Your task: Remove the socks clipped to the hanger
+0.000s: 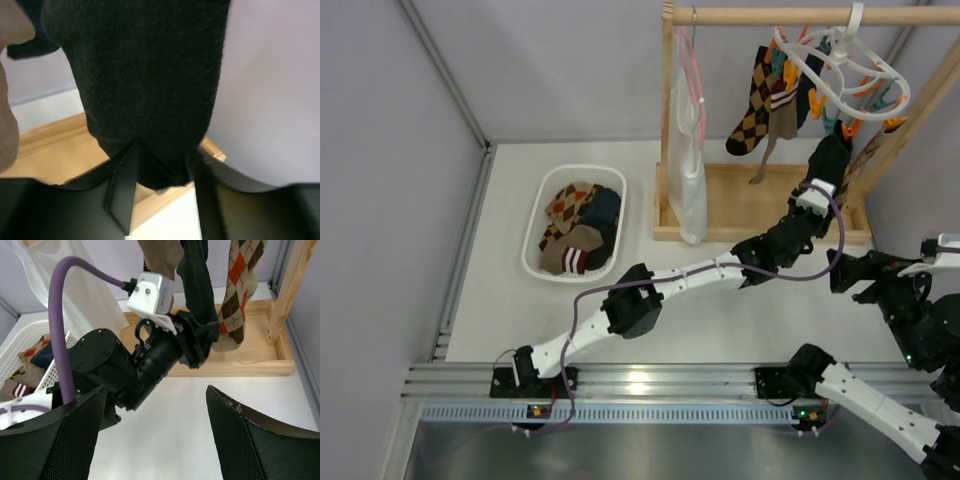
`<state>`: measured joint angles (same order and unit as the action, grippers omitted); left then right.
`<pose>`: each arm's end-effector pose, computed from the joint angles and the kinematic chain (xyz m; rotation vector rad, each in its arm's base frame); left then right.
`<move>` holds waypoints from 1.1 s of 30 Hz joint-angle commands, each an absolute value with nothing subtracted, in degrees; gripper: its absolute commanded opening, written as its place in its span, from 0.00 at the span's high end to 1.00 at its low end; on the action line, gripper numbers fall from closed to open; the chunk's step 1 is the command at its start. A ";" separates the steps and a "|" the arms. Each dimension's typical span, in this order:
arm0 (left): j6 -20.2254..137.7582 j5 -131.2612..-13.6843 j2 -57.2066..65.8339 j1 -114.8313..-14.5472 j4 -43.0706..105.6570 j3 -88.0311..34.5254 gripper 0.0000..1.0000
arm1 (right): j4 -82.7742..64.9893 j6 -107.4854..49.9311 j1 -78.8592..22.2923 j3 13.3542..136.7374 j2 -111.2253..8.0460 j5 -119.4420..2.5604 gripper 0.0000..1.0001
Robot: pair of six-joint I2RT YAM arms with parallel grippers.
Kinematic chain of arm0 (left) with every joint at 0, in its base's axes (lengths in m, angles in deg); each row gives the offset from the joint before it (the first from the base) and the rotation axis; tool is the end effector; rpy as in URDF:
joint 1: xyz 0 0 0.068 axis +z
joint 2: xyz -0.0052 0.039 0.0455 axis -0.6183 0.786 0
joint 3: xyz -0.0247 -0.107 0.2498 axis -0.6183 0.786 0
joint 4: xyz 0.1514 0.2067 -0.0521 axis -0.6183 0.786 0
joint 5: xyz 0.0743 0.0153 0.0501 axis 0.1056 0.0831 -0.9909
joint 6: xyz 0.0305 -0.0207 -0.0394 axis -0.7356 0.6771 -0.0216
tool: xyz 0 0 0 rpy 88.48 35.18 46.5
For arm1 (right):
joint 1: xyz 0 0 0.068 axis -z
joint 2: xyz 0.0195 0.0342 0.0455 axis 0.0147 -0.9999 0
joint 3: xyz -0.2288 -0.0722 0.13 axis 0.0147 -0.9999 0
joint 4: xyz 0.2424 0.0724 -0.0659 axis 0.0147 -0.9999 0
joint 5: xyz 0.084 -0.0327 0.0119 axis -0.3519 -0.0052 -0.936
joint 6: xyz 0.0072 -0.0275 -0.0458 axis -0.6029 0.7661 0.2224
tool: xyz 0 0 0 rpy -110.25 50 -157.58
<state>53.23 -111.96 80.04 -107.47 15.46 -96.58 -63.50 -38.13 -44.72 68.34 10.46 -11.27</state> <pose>0.2316 -0.5601 0.2773 0.3462 1.4354 -0.6901 0.0045 -0.0278 0.4163 0.0987 1.6451 0.2492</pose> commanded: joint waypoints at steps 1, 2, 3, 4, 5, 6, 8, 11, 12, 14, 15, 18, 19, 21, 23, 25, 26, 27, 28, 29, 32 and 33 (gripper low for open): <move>49.92 -114.31 79.91 -105.35 9.58 -99.87 0.65 | -60.33 -39.01 -44.16 67.00 12.35 -14.94 0.23; 49.56 -114.83 79.47 -105.08 9.58 -99.52 0.74 | -60.07 -39.10 -44.16 65.96 12.53 -15.03 0.23; 49.04 -115.36 77.90 -104.81 9.49 -98.73 0.86 | -59.80 -39.10 -44.16 65.42 12.70 -14.94 0.23; 47.90 -115.62 76.84 -104.81 9.49 -96.64 0.95 | -59.10 -39.01 -44.07 64.90 12.70 -14.68 0.23; 47.72 -115.63 74.30 -104.72 9.23 -95.22 1.00 | -58.75 -38.84 -44.16 63.93 12.53 -14.50 0.23; 47.71 -115.63 72.80 -104.72 9.05 -93.38 1.00 | -58.40 -38.75 -44.24 63.58 12.44 -14.15 0.23; 47.71 -115.19 69.46 -104.64 8.44 -86.71 1.00 | -57.43 -38.57 -44.24 63.13 11.30 -13.54 0.23; 49.82 -114.31 61.55 -104.55 6.86 -74.50 1.00 | -56.82 -39.01 -44.24 63.57 9.63 -10.73 0.23; 51.13 -113.96 57.01 -104.55 5.72 -67.33 1.00 | -56.64 -39.10 -44.24 63.75 9.28 -8.98 0.24; 52.63 -113.96 53.12 -104.55 2.21 -60.61 1.00 | -56.46 -39.19 -44.33 64.45 7.61 -7.56 0.25; 54.12 -113.96 51.01 -104.55 1.67 -57.80 1.00 | -56.03 -39.10 -44.42 64.71 7.17 -7.30 0.25; 56.40 -113.87 44.85 -104.46 0.35 -47.26 1.00 | -54.89 -39.28 -44.77 66.47 4.36 -6.85 0.29; 56.94 -113.69 42.49 -104.46 -0.08 -45.57 1.00 | -54.88 -39.10 -44.77 68.04 2.27 -6.77 0.29; 57.47 -112.73 40.98 -104.46 -0.97 -42.49 1.00 | -54.88 -38.58 -45.03 70.50 -0.64 -6.24 0.30; 57.56 -112.46 39.92 -104.46 -0.88 -41.69 1.00 | -55.75 -38.05 -45.04 75.75 -6.17 -5.54 0.30; 58.70 -111.15 39.30 -104.46 -0.97 -40.46 1.00 | -56.46 -37.26 -44.95 81.72 -11.69 -4.75 0.30; 59.31 -110.88 39.04 -104.46 -0.97 -40.02 1.00 | -56.55 -36.91 -44.86 83.77 -13.30 -4.22 0.30; 60.53 -110.71 38.51 -104.46 -0.97 -39.23 1.00 | -56.72 -36.38 -44.95 85.79 -15.05 -3.43 0.30; 60.98 -110.97 38.33 -104.46 -0.97 -38.96 1.00 | -56.81 -35.33 -44.86 89.98 -18.55 -2.99 0.30; 61.86 -111.06 38.16 -104.46 -0.97 -38.52 1.00 | -57.42 -34.71 -44.95 92.03 -20.32 -2.38 0.30; 63.88 -110.35 37.10 -104.55 -0.97 -37.03 1.00 | -58.83 -32.34 -44.42 100.20 -27.27 -0.97 0.31; 65.02 -110.01 36.84 -104.55 -0.97 -36.42 1.00 | -59.44 -31.99 -43.90 102.22 -28.94 -1.05 0.31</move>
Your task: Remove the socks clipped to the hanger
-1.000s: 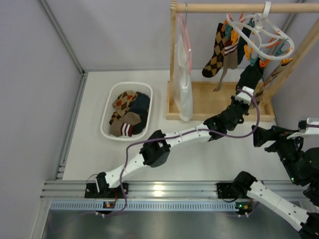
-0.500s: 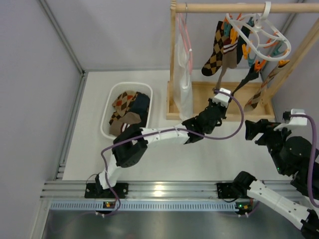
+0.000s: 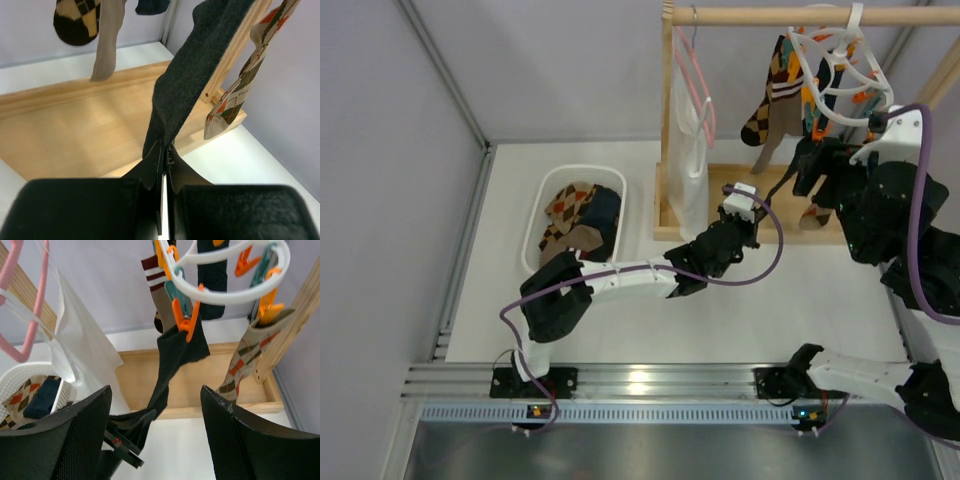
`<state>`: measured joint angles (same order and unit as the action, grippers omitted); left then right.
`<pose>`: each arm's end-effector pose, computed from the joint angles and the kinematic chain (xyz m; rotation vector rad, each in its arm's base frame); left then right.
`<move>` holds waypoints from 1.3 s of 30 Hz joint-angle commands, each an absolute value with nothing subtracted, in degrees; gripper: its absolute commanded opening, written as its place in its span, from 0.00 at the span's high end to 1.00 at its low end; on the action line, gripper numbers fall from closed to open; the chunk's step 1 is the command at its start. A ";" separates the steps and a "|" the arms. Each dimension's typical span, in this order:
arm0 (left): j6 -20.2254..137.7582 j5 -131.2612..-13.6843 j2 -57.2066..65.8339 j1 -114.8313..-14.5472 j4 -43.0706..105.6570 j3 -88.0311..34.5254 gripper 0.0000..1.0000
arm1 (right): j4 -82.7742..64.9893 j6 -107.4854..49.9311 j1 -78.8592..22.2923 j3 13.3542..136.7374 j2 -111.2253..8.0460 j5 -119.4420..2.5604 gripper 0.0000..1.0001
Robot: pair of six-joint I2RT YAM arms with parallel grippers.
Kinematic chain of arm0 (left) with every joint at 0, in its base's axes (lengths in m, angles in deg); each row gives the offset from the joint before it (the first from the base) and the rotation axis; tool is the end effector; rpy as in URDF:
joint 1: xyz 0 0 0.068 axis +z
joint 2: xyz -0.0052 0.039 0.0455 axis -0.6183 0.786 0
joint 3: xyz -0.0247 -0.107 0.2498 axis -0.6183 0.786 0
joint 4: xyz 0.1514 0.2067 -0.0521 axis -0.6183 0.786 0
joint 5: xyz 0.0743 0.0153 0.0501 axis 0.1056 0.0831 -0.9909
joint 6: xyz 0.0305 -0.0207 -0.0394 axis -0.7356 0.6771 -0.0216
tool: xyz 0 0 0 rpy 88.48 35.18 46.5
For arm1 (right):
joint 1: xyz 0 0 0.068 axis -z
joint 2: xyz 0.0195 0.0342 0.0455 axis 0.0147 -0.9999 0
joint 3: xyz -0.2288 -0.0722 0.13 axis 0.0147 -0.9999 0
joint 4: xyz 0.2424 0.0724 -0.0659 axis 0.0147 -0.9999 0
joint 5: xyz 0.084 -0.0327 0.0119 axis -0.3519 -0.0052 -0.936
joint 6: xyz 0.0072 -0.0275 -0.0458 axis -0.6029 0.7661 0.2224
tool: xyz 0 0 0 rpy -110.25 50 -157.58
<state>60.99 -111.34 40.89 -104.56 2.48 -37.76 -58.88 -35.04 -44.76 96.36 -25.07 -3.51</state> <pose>0.2038 -0.4205 0.2967 0.2863 1.5551 -0.6978 0.0918 0.0564 0.5241 0.1310 1.6630 0.0668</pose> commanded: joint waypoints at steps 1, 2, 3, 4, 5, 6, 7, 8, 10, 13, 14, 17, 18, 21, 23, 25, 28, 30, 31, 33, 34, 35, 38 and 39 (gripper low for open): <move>65.55 -109.83 36.32 -104.55 -0.97 -36.15 1.00 | -60.06 -31.63 -42.24 105.81 -31.91 -1.66 0.32; 66.16 -109.56 36.05 -104.63 -0.97 -35.97 1.00 | -61.20 -31.54 -40.92 107.33 -33.16 -2.54 0.33; 66.43 -109.48 35.79 -104.64 -0.97 -35.45 1.00 | -61.64 -31.46 -39.60 108.65 -35.44 -4.81 0.34; 66.61 -109.21 35.35 -104.64 -0.97 -35.27 1.00 | -61.91 -31.72 -38.11 110.23 -36.50 -5.88 0.34; 66.78 -108.95 35.17 -104.64 -0.97 -35.27 1.00 | -62.43 -31.89 -35.22 110.68 -37.38 -7.19 0.34; 66.79 -108.86 35.08 -104.64 -0.97 -34.92 1.00 | -63.31 -32.07 -33.54 110.94 -39.22 -9.90 0.34; 66.87 -108.77 34.82 -104.64 -0.97 -34.92 1.00 | -63.49 -32.59 -30.82 110.68 -39.85 -10.97 0.34; 66.87 -108.60 34.64 -104.64 -0.97 -34.74 1.00 | -63.41 -32.77 -29.93 110.33 -40.55 -11.33 0.35; 66.87 -108.33 34.38 -104.64 -0.97 -34.39 1.00 | -62.00 -32.77 -28.96 109.19 -42.31 -11.60 0.36; 66.61 -107.72 34.46 -104.64 -0.97 -34.48 1.00 | -61.38 -33.21 -29.04 109.97 -45.12 -10.29 0.40; 65.83 -107.54 34.64 -104.81 -0.97 -34.65 1.00 | -61.56 -33.21 -29.04 110.50 -45.82 -9.93 0.40; 63.20 -108.59 35.16 -105.86 -0.88 -36.05 1.00 | -60.68 -33.13 -29.04 111.38 -47.59 -10.63 0.42; 62.83 -109.03 35.25 -106.13 -0.88 -36.32 1.00 | -60.42 -32.86 -29.04 111.56 -48.20 -10.63 0.43; 61.95 -109.12 35.61 -106.83 -0.88 -36.67 1.00 | -60.42 -31.90 -29.04 112.17 -49.52 -7.74 0.43; 61.78 -109.21 35.61 -107.27 -0.79 -36.85 1.00 | -60.24 -31.28 -29.04 112.18 -49.96 -5.90 0.43; 61.86 -109.21 35.78 -107.27 -0.88 -36.85 1.00 | -60.24 -30.40 -29.04 112.00 -50.23 -3.17 0.43; 62.04 -108.86 36.13 -107.36 -0.88 -36.85 1.00 | -59.54 -29.88 -29.04 111.39 -49.96 -1.06 0.43; 62.13 -108.68 36.31 -107.53 -0.79 -37.11 1.00 | -57.96 -28.91 -29.04 110.69 -49.53 0.44 0.43; 62.04 -108.68 36.31 -107.62 -0.88 -36.94 1.00 | -57.35 -28.47 -29.04 110.51 -49.44 1.14 0.43; 61.78 -109.47 36.13 -107.80 -0.88 -36.85 1.00 | -56.29 -27.77 -29.04 110.42 -49.43 2.28 0.43; 61.52 -109.65 36.05 -108.23 -0.88 -36.85 1.00 | -55.85 -27.42 -28.95 110.42 -49.43 2.46 0.44; 61.34 -109.82 36.05 -108.33 -0.88 -36.94 1.00 | -55.32 -27.06 -29.04 110.42 -49.87 2.64 0.44; 61.16 -109.74 35.96 -108.59 -0.88 -37.11 1.00 | -54.27 -26.09 -28.60 110.68 -50.57 3.60 0.46; 61.16 -109.82 35.78 -108.68 -0.88 -37.03 1.00 | -53.74 -25.92 -28.25 110.51 -50.66 3.43 0.47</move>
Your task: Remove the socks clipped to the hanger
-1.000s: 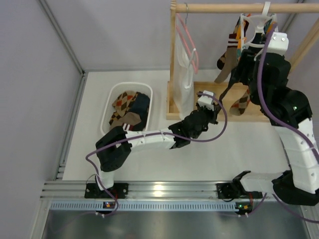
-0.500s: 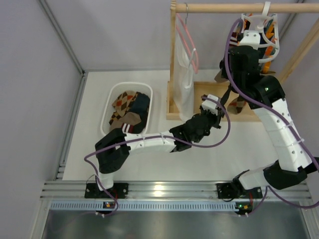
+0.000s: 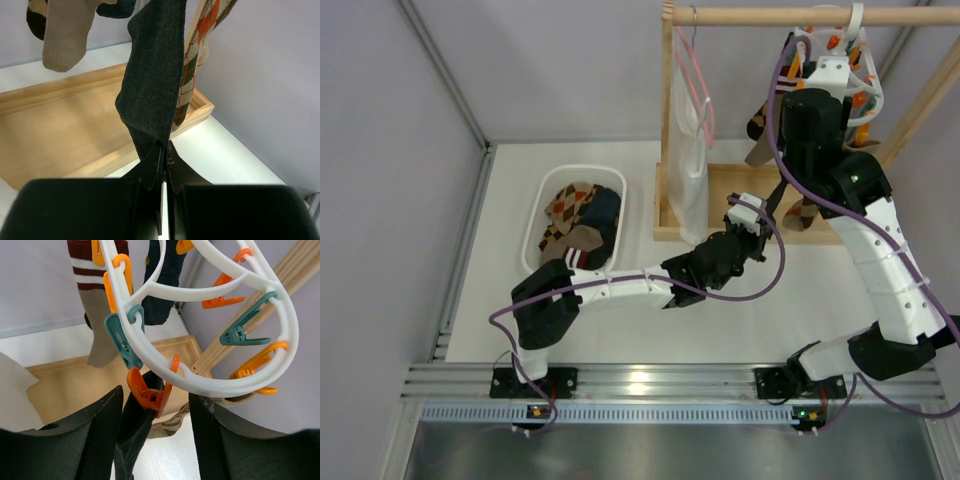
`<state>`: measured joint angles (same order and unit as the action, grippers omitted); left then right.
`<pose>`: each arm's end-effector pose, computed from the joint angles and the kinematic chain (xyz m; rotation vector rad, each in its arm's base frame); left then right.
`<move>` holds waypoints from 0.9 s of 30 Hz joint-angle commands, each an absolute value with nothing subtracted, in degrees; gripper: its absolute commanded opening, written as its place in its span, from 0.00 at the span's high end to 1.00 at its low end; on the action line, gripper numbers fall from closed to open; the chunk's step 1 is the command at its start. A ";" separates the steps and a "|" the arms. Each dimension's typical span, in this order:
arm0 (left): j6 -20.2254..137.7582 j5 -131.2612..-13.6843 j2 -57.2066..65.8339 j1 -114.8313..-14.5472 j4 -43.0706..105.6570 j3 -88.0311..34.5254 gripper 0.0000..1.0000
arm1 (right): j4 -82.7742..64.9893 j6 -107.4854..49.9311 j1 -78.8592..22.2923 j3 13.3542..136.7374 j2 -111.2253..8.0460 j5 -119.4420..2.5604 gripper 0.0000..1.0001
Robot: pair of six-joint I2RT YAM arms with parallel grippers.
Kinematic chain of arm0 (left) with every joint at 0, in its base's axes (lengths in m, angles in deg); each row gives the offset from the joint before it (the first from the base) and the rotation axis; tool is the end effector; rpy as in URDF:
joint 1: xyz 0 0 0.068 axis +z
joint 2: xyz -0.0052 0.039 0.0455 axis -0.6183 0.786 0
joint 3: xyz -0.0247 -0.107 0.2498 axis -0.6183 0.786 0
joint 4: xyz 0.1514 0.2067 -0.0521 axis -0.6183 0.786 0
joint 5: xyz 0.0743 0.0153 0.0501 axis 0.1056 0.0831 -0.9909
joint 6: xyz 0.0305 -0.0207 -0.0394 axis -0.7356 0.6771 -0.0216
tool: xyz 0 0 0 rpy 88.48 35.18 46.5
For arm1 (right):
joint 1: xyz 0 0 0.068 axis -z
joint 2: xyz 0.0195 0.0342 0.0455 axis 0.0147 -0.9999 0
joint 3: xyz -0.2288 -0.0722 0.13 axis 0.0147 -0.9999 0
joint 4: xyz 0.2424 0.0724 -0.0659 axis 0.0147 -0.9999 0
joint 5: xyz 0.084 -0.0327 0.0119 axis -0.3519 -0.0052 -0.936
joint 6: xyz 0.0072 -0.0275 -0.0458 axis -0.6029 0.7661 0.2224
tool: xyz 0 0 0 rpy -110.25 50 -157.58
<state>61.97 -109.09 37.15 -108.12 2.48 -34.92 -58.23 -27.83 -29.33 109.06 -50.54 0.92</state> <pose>0.1711 -0.4191 0.3081 0.3462 1.5410 -0.7988 0.2282 0.1003 0.5135 0.2043 1.7957 -0.4206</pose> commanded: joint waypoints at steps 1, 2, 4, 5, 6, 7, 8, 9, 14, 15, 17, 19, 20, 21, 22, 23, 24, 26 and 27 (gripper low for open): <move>61.07 -109.65 35.70 -108.68 -0.88 -36.94 1.00 | -53.39 -25.74 -27.90 110.42 -50.67 3.34 0.48; 60.99 -109.56 35.61 -108.77 -0.88 -36.85 1.00 | -53.21 -25.48 -27.72 110.24 -50.67 3.43 0.49; 60.72 -109.83 35.69 -108.77 -0.88 -37.02 1.00 | -52.25 -25.22 -27.19 110.07 -50.67 3.25 0.50; 60.63 -109.74 35.96 -108.77 -0.79 -37.11 1.00 | -51.81 -25.13 -27.11 109.72 -50.67 3.34 0.51; 60.72 -109.74 35.96 -108.77 -0.88 -36.94 1.00 | -51.28 -24.78 -26.93 109.45 -50.67 3.25 0.52; 60.90 -109.74 35.87 -108.77 -0.88 -36.94 1.00 | -50.23 -24.51 -26.76 109.10 -50.49 3.25 0.52; 60.98 -109.56 35.78 -108.77 -0.88 -36.68 1.00 | -49.96 -24.25 -26.75 108.66 -50.40 3.34 0.54; 61.25 -109.48 35.61 -108.77 -0.88 -36.50 1.00 | -49.70 -24.25 -26.49 108.49 -50.49 3.25 0.55; 61.16 -109.65 35.69 -108.77 -0.79 -36.59 1.00 | -48.73 -24.34 -26.31 107.43 -50.14 2.64 0.65; 61.25 -109.74 35.69 -108.77 -0.79 -36.67 1.00 | -48.38 -24.16 -26.31 107.26 -49.96 2.55 0.66; 61.34 -109.56 35.61 -108.77 -0.88 -36.50 1.00 | -47.85 -23.90 -26.23 107.08 -49.96 2.46 0.70; 61.51 -109.65 35.61 -108.77 -0.88 -36.50 1.00 | -47.67 -23.81 -26.23 106.90 -49.70 2.55 0.76; 61.51 -109.65 35.69 -108.77 -0.88 -36.50 1.00 | -47.59 -23.81 -26.23 106.73 -49.52 2.38 0.79; 61.43 -109.65 35.69 -108.77 -0.88 -36.50 1.00 | -47.24 -23.81 -26.14 106.47 -49.35 2.11 0.80; 61.51 -109.65 35.78 -108.77 -0.88 -36.41 1.00 | -46.97 -23.81 -26.23 106.03 -49.00 1.85 0.82; 61.51 -109.74 35.96 -108.77 -0.88 -36.50 1.00 | -46.88 -23.81 -26.14 105.85 -48.82 1.76 0.84; 61.60 -109.82 36.05 -108.77 -0.88 -36.41 1.00 | -46.71 -23.81 -26.23 105.59 -48.73 1.67 0.85; 61.86 -110.09 36.05 -108.77 -0.88 -35.97 1.00 | -46.53 -23.98 -26.23 104.97 -48.03 0.89 0.88; 62.04 -110.18 35.96 -108.77 -0.88 -35.71 1.00 | -46.18 -23.98 -26.23 104.71 -47.77 0.53 0.89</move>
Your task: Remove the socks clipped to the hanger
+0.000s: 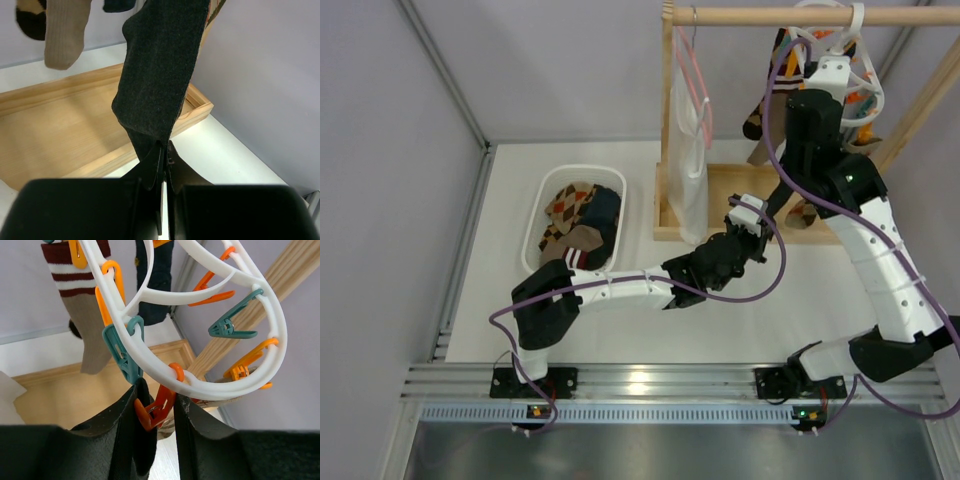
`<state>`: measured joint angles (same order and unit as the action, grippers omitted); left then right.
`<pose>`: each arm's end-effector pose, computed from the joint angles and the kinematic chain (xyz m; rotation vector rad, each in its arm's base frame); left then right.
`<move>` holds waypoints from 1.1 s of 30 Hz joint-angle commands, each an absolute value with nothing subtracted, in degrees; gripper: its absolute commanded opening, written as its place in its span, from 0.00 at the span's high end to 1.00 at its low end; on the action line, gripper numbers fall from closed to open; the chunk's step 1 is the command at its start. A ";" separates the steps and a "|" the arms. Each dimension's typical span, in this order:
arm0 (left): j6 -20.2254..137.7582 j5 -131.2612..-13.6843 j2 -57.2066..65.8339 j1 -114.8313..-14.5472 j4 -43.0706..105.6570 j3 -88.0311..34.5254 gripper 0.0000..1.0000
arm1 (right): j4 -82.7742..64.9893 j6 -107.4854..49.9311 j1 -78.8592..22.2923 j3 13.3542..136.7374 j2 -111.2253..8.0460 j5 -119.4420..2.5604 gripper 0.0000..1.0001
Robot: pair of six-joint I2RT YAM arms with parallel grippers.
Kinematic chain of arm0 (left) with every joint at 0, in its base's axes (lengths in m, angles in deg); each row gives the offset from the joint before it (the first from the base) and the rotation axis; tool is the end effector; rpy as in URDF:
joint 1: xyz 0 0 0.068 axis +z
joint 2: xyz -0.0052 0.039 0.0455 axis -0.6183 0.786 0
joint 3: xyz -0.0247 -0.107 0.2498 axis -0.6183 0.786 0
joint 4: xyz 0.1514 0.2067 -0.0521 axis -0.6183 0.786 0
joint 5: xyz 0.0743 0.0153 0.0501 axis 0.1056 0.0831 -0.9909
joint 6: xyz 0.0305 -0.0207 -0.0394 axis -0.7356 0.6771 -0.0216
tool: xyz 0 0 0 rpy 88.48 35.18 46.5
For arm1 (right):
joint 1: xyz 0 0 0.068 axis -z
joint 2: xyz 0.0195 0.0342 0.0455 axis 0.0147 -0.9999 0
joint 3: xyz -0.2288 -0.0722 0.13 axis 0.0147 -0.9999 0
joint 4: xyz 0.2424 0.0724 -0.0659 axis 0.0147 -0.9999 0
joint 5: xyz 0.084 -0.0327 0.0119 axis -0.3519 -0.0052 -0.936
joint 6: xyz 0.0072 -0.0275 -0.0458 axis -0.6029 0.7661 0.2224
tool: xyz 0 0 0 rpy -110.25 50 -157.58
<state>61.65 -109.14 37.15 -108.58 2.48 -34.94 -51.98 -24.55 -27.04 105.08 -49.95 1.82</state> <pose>0.1678 -0.4205 0.3083 0.3558 1.5387 -0.8002 0.2396 0.0947 0.5065 0.2257 1.7638 -0.4751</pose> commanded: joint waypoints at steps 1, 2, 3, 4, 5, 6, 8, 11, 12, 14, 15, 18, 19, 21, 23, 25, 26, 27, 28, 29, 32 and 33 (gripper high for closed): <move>62.13 -110.35 36.05 -108.77 -0.88 -35.45 1.00 | -45.83 -24.16 -26.14 104.27 -46.98 -0.25 0.94; 62.13 -110.53 36.05 -108.77 -0.88 -35.36 1.00 | -45.48 -24.25 -26.23 103.40 -46.63 -0.61 0.94; 62.22 -110.96 36.05 -108.77 -0.88 -35.01 1.00 | -45.13 -24.51 -26.23 102.95 -46.36 -1.14 0.94; 62.22 -111.06 36.05 -108.68 -0.79 -34.92 1.00 | -44.69 -24.69 -25.97 102.34 -45.75 -2.27 0.94; 62.22 -111.06 35.87 -108.68 -0.79 -34.74 1.00 | -44.68 -25.12 -25.70 102.24 -45.48 -2.98 0.94; 62.22 -111.14 35.70 -108.68 -0.88 -34.65 1.00 | -44.60 -25.21 -25.53 102.16 -45.39 -3.51 0.96; 62.13 -111.14 35.52 -108.59 -0.79 -34.74 1.00 | -44.60 -25.48 -24.91 101.72 -45.13 -6.57 0.93; 61.78 -111.06 34.91 -108.59 -0.88 -34.74 1.00 | -44.95 -26.18 -23.51 101.45 -45.22 -10.27 0.78; 61.60 -111.14 34.73 -108.59 -0.88 -34.74 1.00 | -45.03 -26.18 -23.07 101.45 -45.30 -11.15 0.76; 61.43 -111.15 34.38 -108.59 -0.88 -34.65 1.00 | -45.04 -26.62 -22.10 101.36 -45.13 -14.40 0.70; 61.34 -111.06 34.20 -108.50 -0.88 -34.57 1.00 | -44.95 -26.71 -21.66 101.36 -45.13 -15.63 0.66; 61.07 -111.06 34.11 -108.50 -0.88 -34.56 1.00 | -44.77 -26.36 -20.43 101.36 -45.13 -18.63 0.63; 61.16 -111.06 34.11 -108.33 -0.88 -34.30 1.00 | -44.68 -26.10 -20.17 101.36 -45.13 -19.76 0.60; 61.34 -110.70 33.85 -108.41 -0.88 -34.21 1.00 | -44.77 -25.74 -19.11 101.45 -45.30 -22.05 0.54; 61.34 -110.62 33.94 -108.33 -0.88 -34.21 1.00 | -44.77 -25.74 -18.23 101.19 -45.30 -23.02 0.54; 61.34 -110.53 33.94 -108.33 -0.88 -34.30 1.00 | -43.72 -25.74 -18.05 100.14 -44.69 -23.81 0.56; 61.34 -110.53 33.94 -108.33 -0.79 -34.30 1.00 | -43.37 -25.74 -17.79 99.87 -44.69 -23.99 0.57; 61.34 -110.44 34.02 -108.33 -0.88 -34.39 1.00 | -43.19 -25.83 -17.79 99.78 -44.51 -23.73 0.59; 61.34 -110.53 34.02 -108.33 -0.88 -34.39 1.00 | -43.10 -26.00 -17.62 99.78 -44.60 -23.73 0.63; 61.34 -110.44 34.02 -108.33 -0.88 -34.48 1.00 | -42.84 -25.92 -17.70 99.87 -44.60 -23.56 0.64; 61.43 -110.27 34.02 -108.33 -0.88 -34.39 1.00 | -42.31 -25.74 -17.61 99.78 -44.51 -23.29 0.73; 61.43 -110.44 34.20 -108.33 -0.88 -34.39 1.00 | -42.31 -25.65 -17.61 99.78 -44.51 -23.38 0.74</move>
<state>61.82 -110.34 37.13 -108.45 2.48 -34.55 -47.80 -26.04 -18.51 99.18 -45.88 -22.33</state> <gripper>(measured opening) 0.012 0.290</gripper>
